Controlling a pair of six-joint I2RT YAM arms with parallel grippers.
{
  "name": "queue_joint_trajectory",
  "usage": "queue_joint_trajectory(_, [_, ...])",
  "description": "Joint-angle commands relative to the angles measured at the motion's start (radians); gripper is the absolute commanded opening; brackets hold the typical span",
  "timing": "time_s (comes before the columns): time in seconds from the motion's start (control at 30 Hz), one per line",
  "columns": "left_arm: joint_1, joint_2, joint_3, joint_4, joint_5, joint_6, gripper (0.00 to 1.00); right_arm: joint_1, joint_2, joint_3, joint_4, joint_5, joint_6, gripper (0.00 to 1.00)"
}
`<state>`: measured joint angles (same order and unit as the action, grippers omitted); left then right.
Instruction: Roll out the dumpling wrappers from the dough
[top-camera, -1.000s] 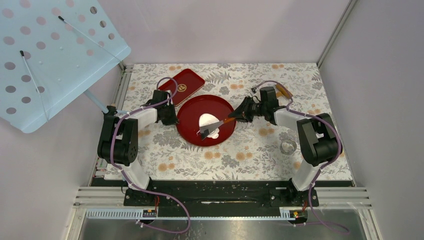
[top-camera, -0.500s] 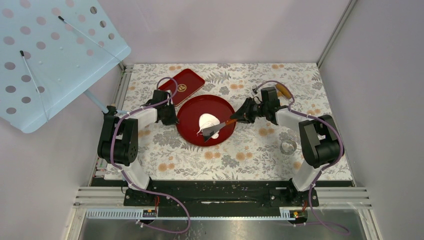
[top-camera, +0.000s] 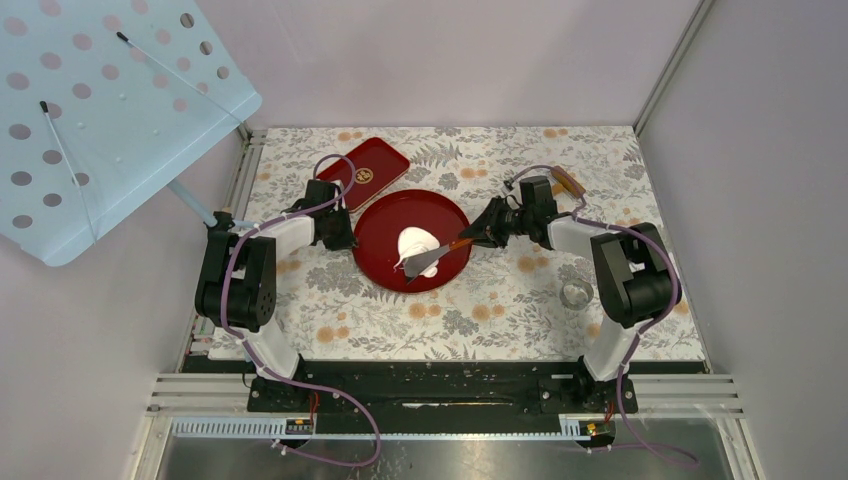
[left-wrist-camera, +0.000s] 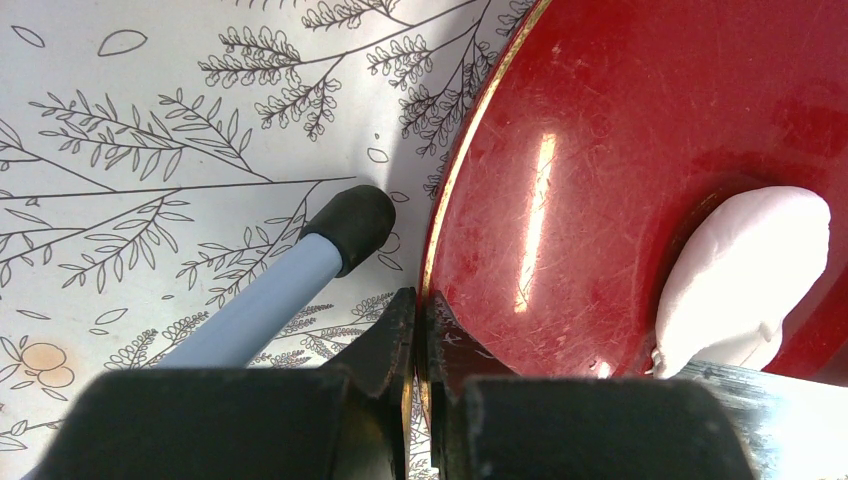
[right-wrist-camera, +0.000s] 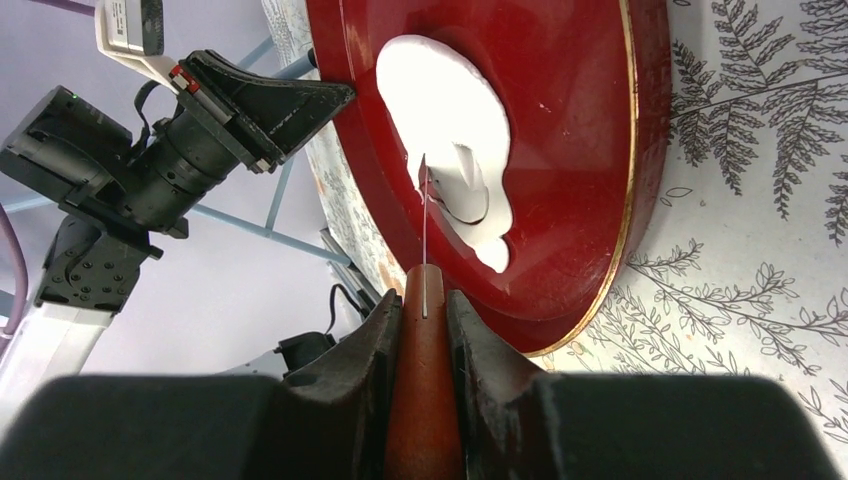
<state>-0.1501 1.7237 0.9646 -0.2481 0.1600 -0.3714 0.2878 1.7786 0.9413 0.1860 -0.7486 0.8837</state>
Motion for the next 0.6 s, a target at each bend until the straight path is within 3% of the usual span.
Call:
queue_joint_trajectory(0.0, [0.003,0.007,0.036,0.006,0.001,0.0,0.0,-0.004,0.019,0.025,0.079,-0.023,0.047,0.0])
queue_joint_trajectory(0.57, [0.004,0.008,0.038,0.003,0.002,0.002,0.0,-0.007,0.046,0.054,0.113,0.039,0.061,0.0])
